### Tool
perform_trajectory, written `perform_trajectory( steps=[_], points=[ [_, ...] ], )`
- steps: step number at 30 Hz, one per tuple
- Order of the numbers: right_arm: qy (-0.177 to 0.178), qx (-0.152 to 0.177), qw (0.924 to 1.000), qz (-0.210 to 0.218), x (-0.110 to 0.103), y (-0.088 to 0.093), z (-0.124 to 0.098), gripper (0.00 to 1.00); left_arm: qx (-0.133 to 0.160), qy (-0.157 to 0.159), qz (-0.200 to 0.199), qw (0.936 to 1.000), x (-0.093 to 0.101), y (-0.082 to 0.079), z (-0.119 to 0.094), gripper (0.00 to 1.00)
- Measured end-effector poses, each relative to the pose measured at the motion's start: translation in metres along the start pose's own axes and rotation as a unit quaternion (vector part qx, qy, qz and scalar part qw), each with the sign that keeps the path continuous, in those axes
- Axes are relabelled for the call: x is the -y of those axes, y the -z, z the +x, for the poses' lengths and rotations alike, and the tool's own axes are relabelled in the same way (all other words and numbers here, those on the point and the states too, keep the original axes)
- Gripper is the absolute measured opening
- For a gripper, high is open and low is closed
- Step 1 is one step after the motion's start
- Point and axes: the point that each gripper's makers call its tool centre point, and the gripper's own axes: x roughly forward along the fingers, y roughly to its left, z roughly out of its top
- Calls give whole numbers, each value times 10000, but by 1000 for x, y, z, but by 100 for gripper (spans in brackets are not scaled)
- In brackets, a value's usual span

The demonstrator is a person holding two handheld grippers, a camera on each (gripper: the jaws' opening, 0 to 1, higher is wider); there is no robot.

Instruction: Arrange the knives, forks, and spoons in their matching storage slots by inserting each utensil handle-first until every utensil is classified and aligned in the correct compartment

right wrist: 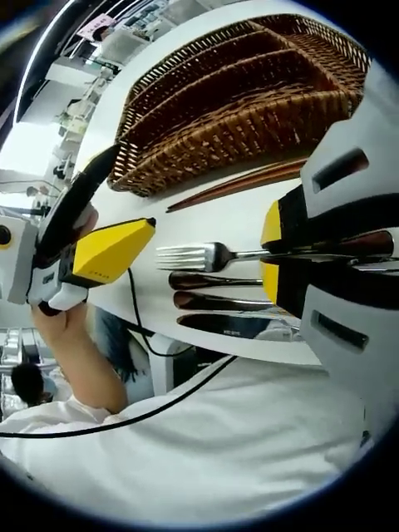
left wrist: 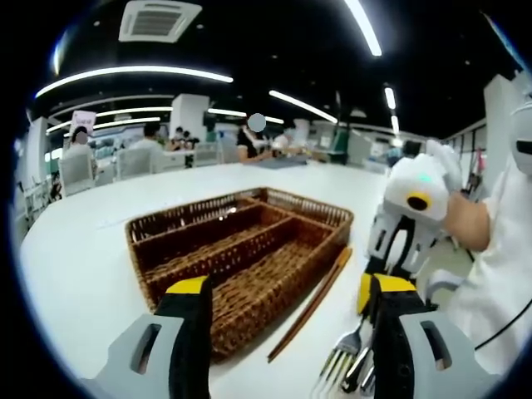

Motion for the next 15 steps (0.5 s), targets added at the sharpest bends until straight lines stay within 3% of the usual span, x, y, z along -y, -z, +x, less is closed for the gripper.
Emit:
perform_trajectory(
  steps=[15],
  points=[
    [-13,70,10000,-6,-2,-1,-1,4,-66,28,-24,10000,1,6,4,77]
  ],
)
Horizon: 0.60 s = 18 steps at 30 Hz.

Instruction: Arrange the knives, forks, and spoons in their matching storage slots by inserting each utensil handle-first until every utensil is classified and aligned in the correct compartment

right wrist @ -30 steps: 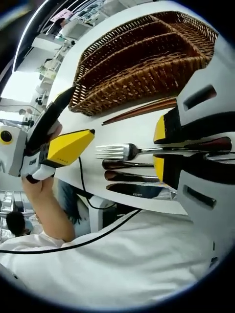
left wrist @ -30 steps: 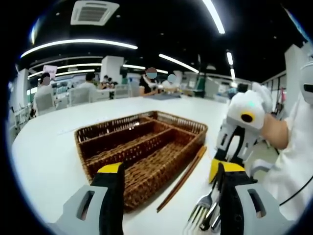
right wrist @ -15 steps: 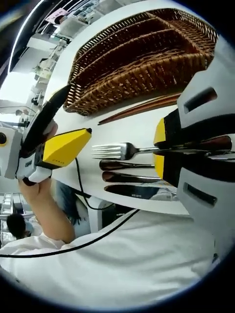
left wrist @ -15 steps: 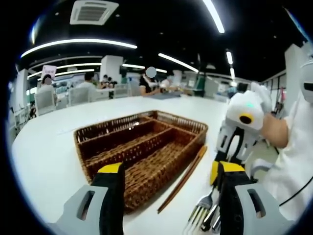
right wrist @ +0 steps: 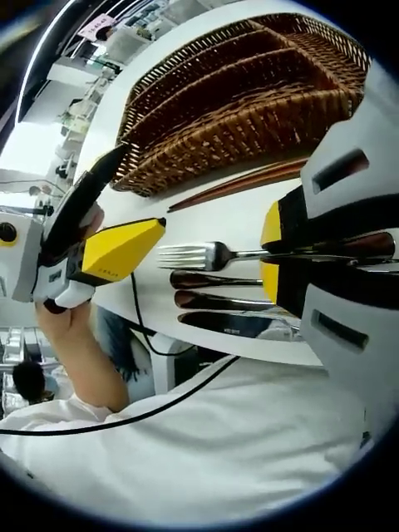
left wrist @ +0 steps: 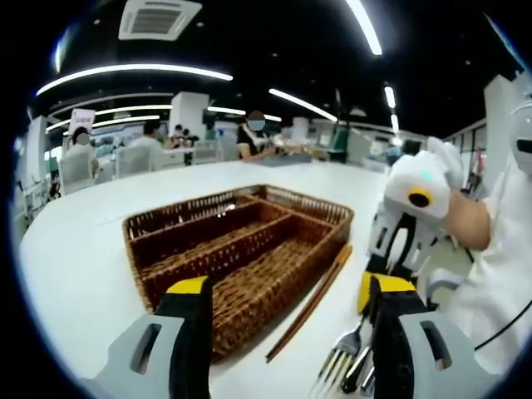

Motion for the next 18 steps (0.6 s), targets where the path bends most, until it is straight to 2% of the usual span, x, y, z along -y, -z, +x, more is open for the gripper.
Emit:
perform_trajectory(
  steps=[18],
  points=[
    [24,-26,10000,42,3,1,-2,3,-4,-36,-41,10000,-1,3,-2,77]
  ],
)
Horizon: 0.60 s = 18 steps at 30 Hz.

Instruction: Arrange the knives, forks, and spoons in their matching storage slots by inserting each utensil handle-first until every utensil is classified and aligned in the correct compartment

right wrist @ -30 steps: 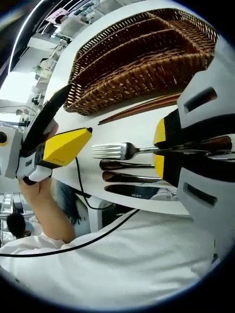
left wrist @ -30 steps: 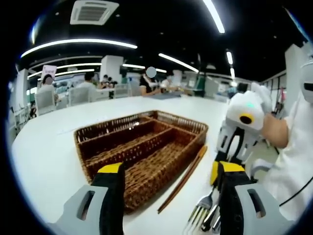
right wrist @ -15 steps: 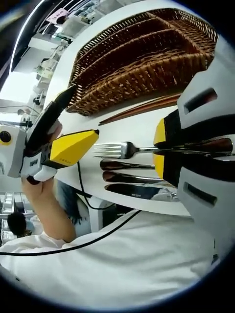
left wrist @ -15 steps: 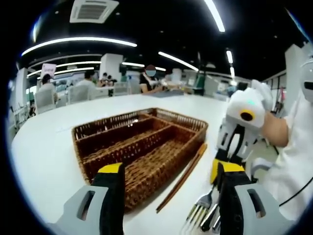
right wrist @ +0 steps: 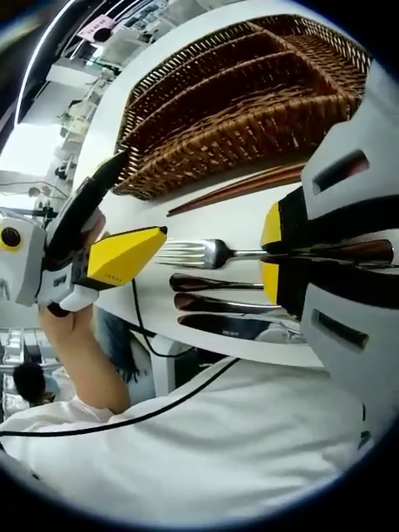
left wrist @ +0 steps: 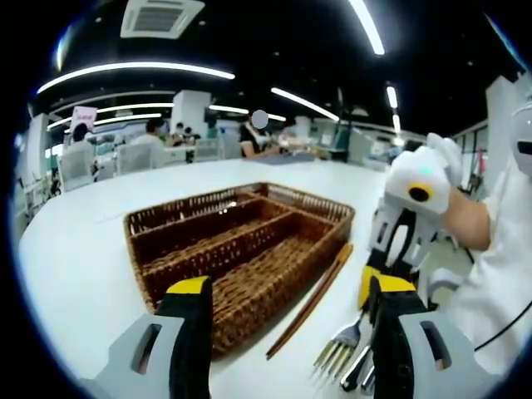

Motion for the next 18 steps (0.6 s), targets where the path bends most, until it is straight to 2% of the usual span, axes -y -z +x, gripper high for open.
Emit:
perform_trajectory(
  steps=[18],
  points=[
    [55,-125,9999,-67,6,-6,-5,3,74,-59,-54,9999,-3,1,-6,77]
  ],
)
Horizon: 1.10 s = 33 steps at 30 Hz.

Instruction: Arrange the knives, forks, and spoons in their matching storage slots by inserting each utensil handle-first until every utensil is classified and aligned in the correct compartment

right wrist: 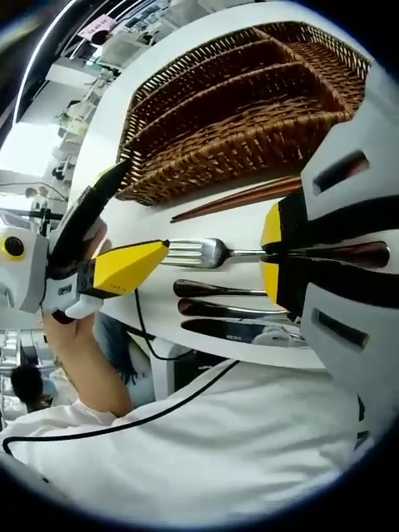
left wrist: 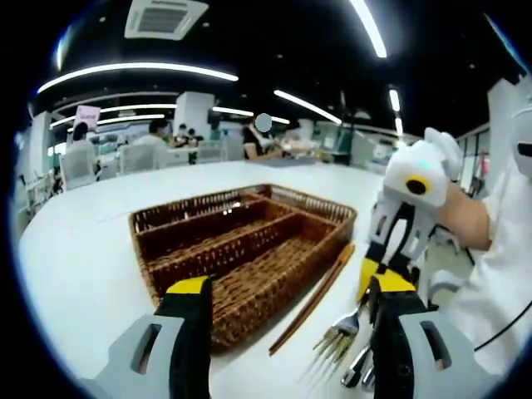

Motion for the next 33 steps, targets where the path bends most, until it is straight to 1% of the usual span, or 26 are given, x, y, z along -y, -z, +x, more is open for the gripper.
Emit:
perform_trajectory(
  steps=[13,24,27,33],
  points=[
    [85,-134,9999,-54,7,-1,-9,2,83,-19,-15,10000,-2,-2,-3,77],
    [127,-89,9999,12,16,-4,-22,2,138,-44,-1,9999,-5,-6,-7,78],
    [129,-14,9999,24,19,-8,-28,2,185,-29,-15,9998,-4,-9,-7,78],
    [211,4,9998,5,26,-12,-37,2,183,-1,14,9998,-2,-11,-7,78]
  ],
)
